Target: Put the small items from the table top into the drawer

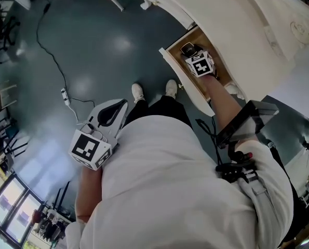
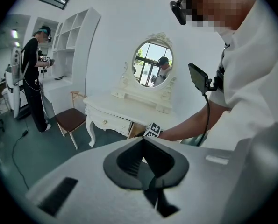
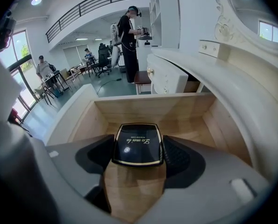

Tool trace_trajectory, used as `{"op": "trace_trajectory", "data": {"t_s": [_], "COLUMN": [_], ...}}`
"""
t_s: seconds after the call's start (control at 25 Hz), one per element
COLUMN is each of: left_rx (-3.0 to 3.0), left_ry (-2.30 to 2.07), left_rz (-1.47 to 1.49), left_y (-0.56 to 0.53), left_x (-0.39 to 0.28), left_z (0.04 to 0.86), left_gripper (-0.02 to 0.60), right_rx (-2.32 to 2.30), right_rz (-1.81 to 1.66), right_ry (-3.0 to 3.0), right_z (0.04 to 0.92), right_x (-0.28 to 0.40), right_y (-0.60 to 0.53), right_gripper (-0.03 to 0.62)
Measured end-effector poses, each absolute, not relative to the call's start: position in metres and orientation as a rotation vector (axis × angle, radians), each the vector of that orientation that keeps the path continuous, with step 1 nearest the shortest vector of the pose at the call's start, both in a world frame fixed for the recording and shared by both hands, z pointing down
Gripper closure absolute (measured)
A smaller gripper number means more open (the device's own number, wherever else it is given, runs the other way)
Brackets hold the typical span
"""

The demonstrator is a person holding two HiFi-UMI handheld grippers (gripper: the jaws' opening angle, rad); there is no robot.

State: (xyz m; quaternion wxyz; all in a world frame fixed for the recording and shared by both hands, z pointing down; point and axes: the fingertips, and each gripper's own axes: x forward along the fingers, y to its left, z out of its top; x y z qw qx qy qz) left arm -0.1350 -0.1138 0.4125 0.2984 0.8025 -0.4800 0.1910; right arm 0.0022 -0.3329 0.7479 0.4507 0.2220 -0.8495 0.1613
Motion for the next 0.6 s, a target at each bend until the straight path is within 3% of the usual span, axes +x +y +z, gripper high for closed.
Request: {"op": "trace_trajectory", "data": {"t_s": [0.6], "left_rx": [2.114], "left_ry": [-1.274], "left_rz": [0.523], "left_y": [-0.127], "left_x": [-0.15], "left_z": [0.413], "left_gripper": [0.581], "right_rx": [0.511], "right_rz": [0.376], "right_ry": [-2.087], "right_z": [0.769], "right_x": [-0.016], "right_y": [-0.333], "right_gripper": [0.264]}}
